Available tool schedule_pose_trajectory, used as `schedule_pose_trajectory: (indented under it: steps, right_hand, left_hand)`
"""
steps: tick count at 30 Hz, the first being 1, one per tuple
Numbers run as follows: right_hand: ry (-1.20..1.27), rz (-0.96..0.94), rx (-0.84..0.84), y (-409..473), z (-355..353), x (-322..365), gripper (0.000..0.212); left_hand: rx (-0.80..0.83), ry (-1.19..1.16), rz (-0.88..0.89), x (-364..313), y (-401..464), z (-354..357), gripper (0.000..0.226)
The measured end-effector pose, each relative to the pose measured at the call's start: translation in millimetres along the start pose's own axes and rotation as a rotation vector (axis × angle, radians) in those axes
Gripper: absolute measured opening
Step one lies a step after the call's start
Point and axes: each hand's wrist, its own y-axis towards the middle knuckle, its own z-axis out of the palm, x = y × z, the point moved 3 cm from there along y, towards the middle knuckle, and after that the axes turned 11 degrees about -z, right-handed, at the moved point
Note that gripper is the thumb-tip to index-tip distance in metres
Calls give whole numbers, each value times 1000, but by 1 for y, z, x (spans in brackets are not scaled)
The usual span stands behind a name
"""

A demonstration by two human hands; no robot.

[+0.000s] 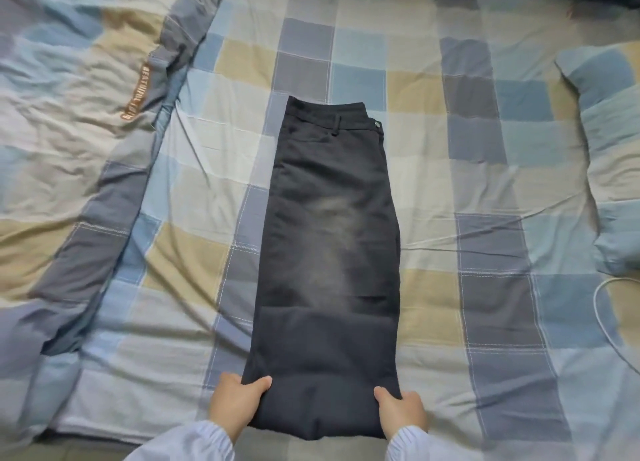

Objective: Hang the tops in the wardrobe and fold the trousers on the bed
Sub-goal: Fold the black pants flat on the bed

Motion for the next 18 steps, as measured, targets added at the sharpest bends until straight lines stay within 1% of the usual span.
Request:
schedule_pose_trajectory:
  steps: [1,2,4,7,8,9,10,11,13,15,17,18]
  right_hand:
    - [-24,53,7,-3,1,-1,38]
    - [-59,90,18,-5,-1,1,43]
    - [-157,114,89,-10,-7,16,52]
    - [-230,48,192,-3,-23,58,51]
    - [-207,30,243,-2,-29,76,47]
    - [-151,31,303,1,-34,93,37]
    - [-96,46,350,2,-42,111,22]
    - [-44,47,353,4,-50,126,14]
    - [91,49,270,15,-65,149,26]
    - [194,3,156,32,-72,164,34]
    - [173,-112,-9,48,-69,170,34]
    - [89,-187,-42,55,-63,168,33]
  left_hand:
    - [-10,10,-39,1,-6,-1,61]
    - [-33,26,-55,1,-10,-1,56]
    - [-46,121,-2,-4,-16,-5,43]
    - [79,219,95,-35,-16,-15,29]
    - [161,200,66,-49,-14,-21,24]
    - [258,152,11,-67,-20,-27,20]
    - [334,113,-35,-84,-24,-34,19]
    - [388,53,-65,-103,-32,-41,26]
    - [396,-38,-68,-137,-39,-53,49]
    - [380,-62,-25,-161,-25,-54,68]
    - [320,-129,44,-175,-8,-45,67]
    - [239,-93,104,-174,8,-40,67]
